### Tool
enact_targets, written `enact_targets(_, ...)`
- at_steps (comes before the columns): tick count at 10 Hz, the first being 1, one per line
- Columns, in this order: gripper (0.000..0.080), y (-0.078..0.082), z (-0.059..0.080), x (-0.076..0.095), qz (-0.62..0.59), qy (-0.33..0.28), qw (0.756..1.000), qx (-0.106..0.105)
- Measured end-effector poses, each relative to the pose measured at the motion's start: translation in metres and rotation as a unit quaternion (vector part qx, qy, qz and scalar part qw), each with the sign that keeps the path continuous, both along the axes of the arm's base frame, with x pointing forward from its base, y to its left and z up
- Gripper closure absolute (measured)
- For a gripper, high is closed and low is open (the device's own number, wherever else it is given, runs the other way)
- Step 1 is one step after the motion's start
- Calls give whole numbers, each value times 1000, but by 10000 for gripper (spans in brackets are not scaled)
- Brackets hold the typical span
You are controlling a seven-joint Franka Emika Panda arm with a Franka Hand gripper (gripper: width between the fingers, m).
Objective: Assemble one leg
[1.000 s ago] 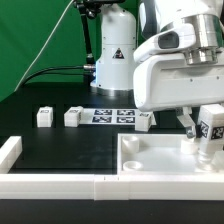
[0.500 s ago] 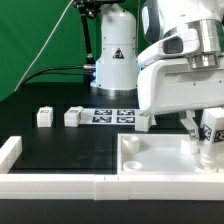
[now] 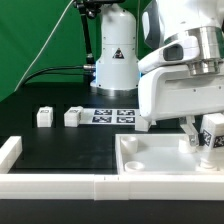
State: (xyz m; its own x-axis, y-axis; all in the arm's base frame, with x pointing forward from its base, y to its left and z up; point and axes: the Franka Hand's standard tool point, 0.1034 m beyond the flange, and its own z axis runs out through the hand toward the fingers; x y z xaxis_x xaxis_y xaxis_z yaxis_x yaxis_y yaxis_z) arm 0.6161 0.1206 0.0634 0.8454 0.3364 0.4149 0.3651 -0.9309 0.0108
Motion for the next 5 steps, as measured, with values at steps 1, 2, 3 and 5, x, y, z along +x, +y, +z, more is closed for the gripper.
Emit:
enact_targets(1, 509, -1, -2, 0, -1, -2, 1000, 0)
enact_targets(2, 509, -1, -5, 1, -2, -10, 1000, 1)
enact_targets(3, 509, -1, -5, 3, -4, -23, 1000, 3)
enact_targets(5, 509, -2, -5, 3, -6, -41, 999, 5)
